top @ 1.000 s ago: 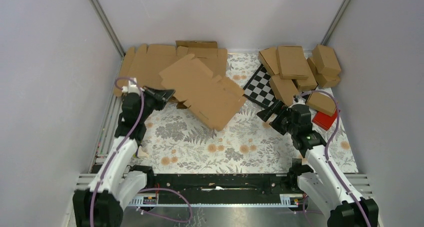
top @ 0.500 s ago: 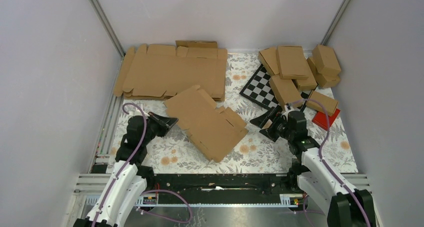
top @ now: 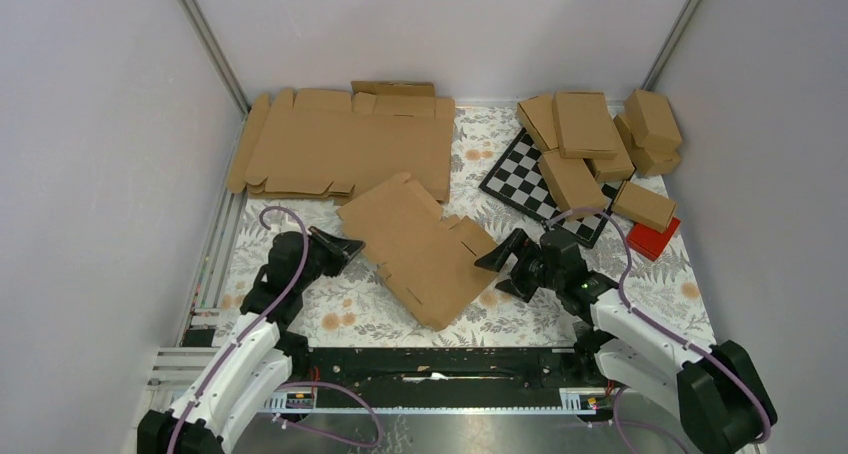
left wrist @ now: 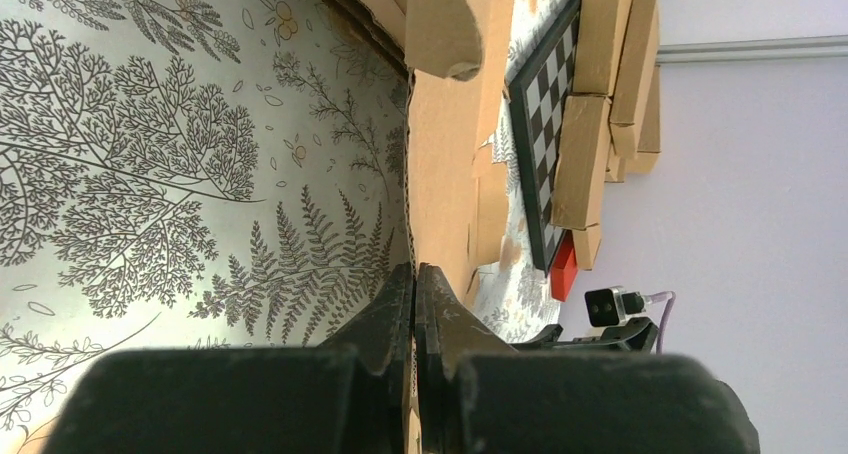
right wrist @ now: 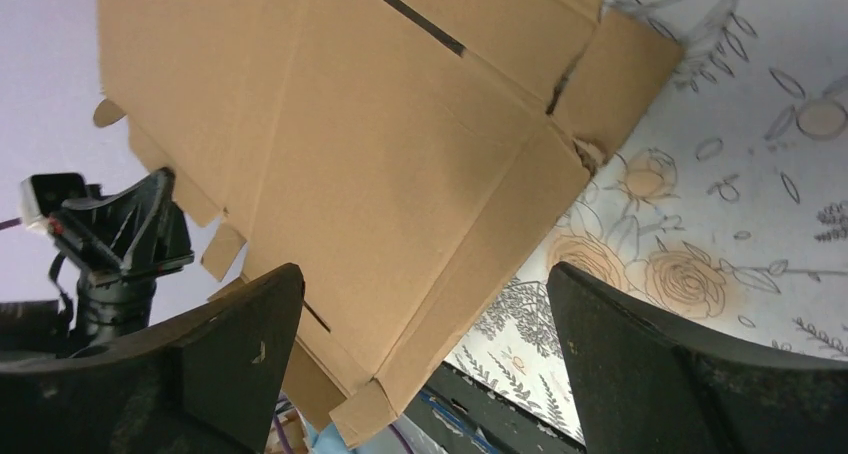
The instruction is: Fold the paper box
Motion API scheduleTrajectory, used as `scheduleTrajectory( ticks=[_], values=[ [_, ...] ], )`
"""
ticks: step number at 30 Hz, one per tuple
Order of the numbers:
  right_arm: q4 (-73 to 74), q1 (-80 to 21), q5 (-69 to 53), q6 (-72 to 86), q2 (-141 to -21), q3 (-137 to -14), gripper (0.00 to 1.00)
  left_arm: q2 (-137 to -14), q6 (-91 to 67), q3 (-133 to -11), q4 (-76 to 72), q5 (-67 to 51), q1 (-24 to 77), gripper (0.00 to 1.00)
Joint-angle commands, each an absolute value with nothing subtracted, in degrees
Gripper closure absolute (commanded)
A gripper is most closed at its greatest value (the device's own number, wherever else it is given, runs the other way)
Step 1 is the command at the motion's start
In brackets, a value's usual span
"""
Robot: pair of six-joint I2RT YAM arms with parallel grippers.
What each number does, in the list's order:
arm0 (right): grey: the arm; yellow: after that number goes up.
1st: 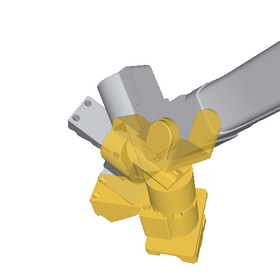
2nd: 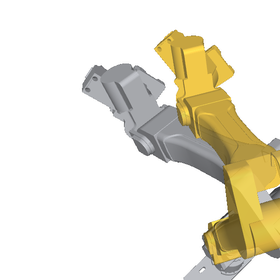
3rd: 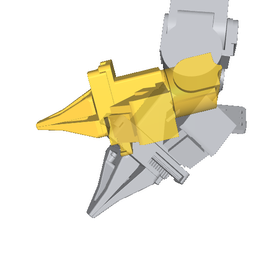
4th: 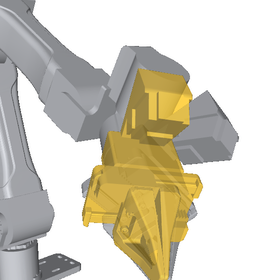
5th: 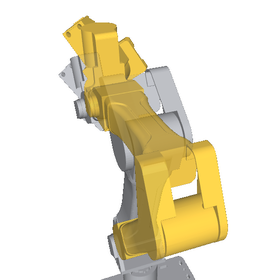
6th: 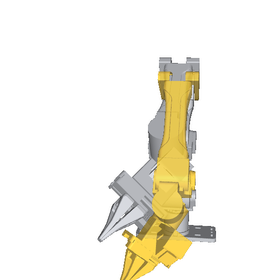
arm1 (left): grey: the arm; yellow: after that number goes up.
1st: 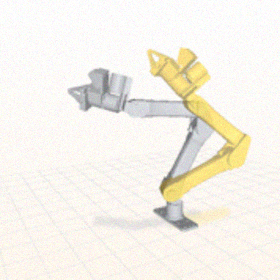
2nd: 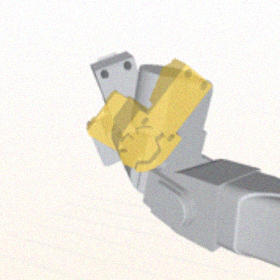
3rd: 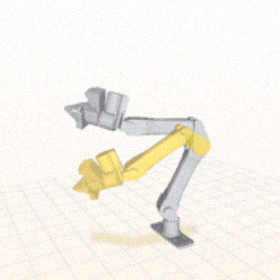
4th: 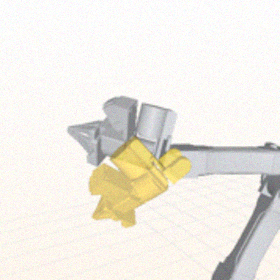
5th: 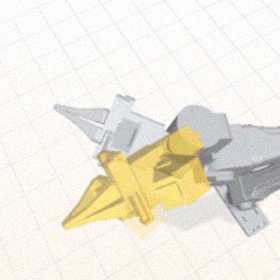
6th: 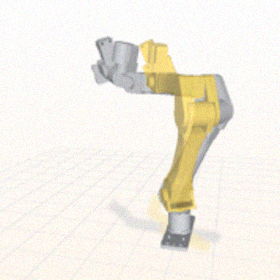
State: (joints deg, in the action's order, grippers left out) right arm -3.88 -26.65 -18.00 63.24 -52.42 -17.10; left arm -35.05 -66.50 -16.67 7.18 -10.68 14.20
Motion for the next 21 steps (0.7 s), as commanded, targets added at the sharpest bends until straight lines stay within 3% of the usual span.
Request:
scheduleTrajectory(
  ticks=[1,21],
  values=[
    [-3.7,-30.7,-10.4,71.0,-53.8,-17.3,0.01,-36.7,-66.6,-18.2,1.8,-5.7,17.4,1.0],
    [-3.5,-36.2,-3.0,75.1,-55.7,-14.3,0.04,-37.2,-66.7,-18.3,1.8,1.7,24.0,1.0]
  ],
)
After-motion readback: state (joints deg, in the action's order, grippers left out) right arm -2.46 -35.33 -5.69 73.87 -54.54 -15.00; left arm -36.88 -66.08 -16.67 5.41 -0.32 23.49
